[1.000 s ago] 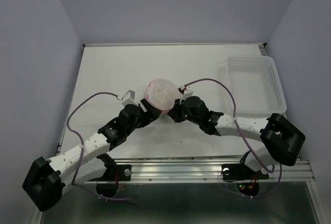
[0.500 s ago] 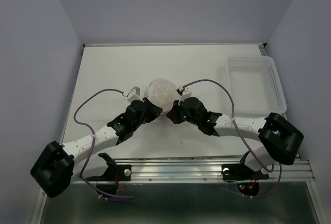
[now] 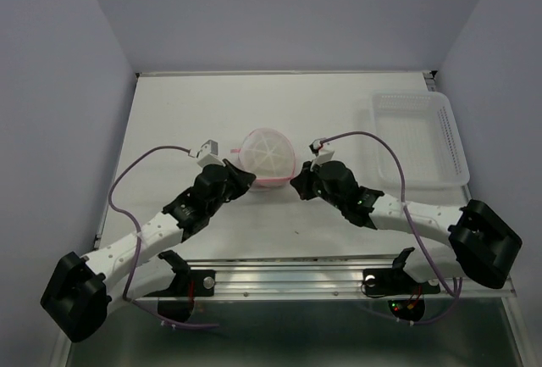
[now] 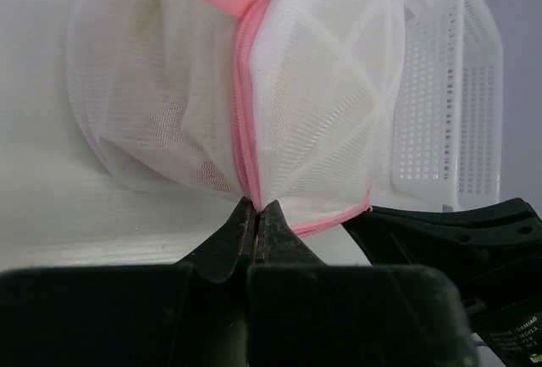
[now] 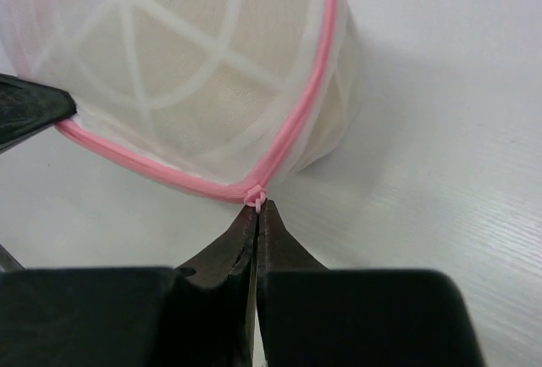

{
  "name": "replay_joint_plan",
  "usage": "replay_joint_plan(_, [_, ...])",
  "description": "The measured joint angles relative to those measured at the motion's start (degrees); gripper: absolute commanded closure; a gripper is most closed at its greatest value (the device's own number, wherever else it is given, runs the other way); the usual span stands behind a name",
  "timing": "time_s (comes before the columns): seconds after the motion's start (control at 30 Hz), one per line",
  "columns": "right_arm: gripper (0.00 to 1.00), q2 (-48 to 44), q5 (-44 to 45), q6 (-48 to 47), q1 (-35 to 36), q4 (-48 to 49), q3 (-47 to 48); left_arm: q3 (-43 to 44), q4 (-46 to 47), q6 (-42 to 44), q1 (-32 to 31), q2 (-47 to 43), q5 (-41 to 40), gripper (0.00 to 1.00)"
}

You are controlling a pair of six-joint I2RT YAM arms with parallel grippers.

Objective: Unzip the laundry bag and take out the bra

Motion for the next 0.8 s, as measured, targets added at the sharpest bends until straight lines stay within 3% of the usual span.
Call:
replay_joint_plan(0.17, [0.99, -3.28, -1.20, -0.87, -1.16, 0.46, -1.16, -0.92, -2.01, 2.25, 4.39, -5.11, 1.99, 1.00])
replay_joint_plan(0.33, [0.99, -2.58, -6.16, -1.57, -1.14, 1.33, -1.14, 0.55, -2.36, 6.62, 7.93, -1.95, 4.61, 0.99])
replay_joint_plan(0.43, [0.99, -1.38, -7.26, -1.77, -0.39, 1.46, -0.81, 4.48, -2.93, 9.03, 9.51, 3.15, 5.73, 0.82])
replay_joint_plan(0.5, [0.99, -0.22, -7.52, -1.77, 0.63, 1.46, 0.20, 8.17, -2.93, 10.40, 10.36, 6.84, 6.10, 0.54])
replay_joint_plan(0.53, [0.99, 0.28, -7.65, -1.75, 1.27, 1.44, 0.85, 9.79, -2.49, 11.10, 10.80, 8.09, 6.01, 0.34])
replay_joint_plan(0.6, [0.99, 0.94, -7.67, -1.55, 1.95, 1.46, 1.64, 12.07, -2.10, 12.39, 11.47, 9.05, 5.73, 0.19])
replay_joint_plan(0.67, [0.99, 2.12, -7.65, -0.98, 2.43, 1.49, 2.80, 14.03, -1.46, 12.79, 11.89, 9.18, 6.10, 0.11])
replay_joint_plan(0.8, [0.99, 5.60, -7.10, 0.68, 3.06, 1.70, 5.18, 14.64, -0.33, 12.28, 12.15, 7.15, 7.30, 0.09])
